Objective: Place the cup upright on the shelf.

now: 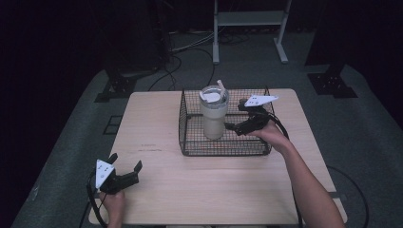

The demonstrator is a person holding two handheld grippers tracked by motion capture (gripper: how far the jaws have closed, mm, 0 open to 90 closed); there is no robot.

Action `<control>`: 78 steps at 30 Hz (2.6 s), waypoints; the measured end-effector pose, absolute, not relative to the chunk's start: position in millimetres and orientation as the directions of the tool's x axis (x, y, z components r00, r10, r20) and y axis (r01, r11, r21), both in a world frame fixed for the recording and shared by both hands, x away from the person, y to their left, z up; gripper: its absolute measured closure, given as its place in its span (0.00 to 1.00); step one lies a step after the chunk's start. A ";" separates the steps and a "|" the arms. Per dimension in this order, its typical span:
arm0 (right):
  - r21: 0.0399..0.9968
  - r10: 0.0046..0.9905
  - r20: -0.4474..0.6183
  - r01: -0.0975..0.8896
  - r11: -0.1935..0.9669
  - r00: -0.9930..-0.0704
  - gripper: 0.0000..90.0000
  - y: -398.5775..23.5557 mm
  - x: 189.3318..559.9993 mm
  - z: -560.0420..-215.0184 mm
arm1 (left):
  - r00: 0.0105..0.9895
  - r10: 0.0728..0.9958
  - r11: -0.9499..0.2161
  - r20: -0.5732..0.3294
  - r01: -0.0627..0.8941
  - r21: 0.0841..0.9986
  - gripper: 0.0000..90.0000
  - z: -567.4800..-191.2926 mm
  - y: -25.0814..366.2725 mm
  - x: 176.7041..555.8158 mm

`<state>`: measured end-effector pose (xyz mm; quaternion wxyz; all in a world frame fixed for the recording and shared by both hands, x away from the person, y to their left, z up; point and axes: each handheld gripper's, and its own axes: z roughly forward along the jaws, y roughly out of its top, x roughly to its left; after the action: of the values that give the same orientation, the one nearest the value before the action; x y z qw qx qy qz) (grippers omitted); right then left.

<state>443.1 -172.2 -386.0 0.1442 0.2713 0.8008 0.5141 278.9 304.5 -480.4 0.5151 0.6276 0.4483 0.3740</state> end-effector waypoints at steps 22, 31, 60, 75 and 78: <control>0.906 0.618 0.056 0.300 0.298 -0.784 0.00 -192.6 412.6 -391.4 | 0.319 0.948 -0.073 0.014 0.173 0.982 0.00 -480.3 303.4 277.7; 0.910 0.609 0.053 0.289 0.296 -0.791 0.00 -196.2 398.1 -396.6 | 0.317 0.948 -0.077 0.018 0.174 0.982 0.00 -480.2 303.1 278.2; 0.903 0.626 0.043 0.298 0.309 -0.778 0.00 -228.4 361.7 -405.0 | 0.315 0.949 -0.087 0.029 0.173 0.981 0.00 -480.3 301.6 279.2; 0.899 0.647 0.052 0.317 0.301 -0.761 0.00 -247.9 346.5 -415.5 | 0.312 0.949 -0.093 0.035 0.173 0.980 0.00 -480.3 300.2 279.9; 0.902 0.647 0.053 0.315 0.296 -0.761 0.00 -251.7 342.9 -417.4 | 0.311 0.950 -0.094 0.036 0.173 0.980 0.00 -480.3 300.2 279.8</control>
<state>342.9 -251.7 -417.4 0.1633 0.3050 0.7883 0.5088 279.8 300.2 -480.3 0.5059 0.6323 0.4440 0.3836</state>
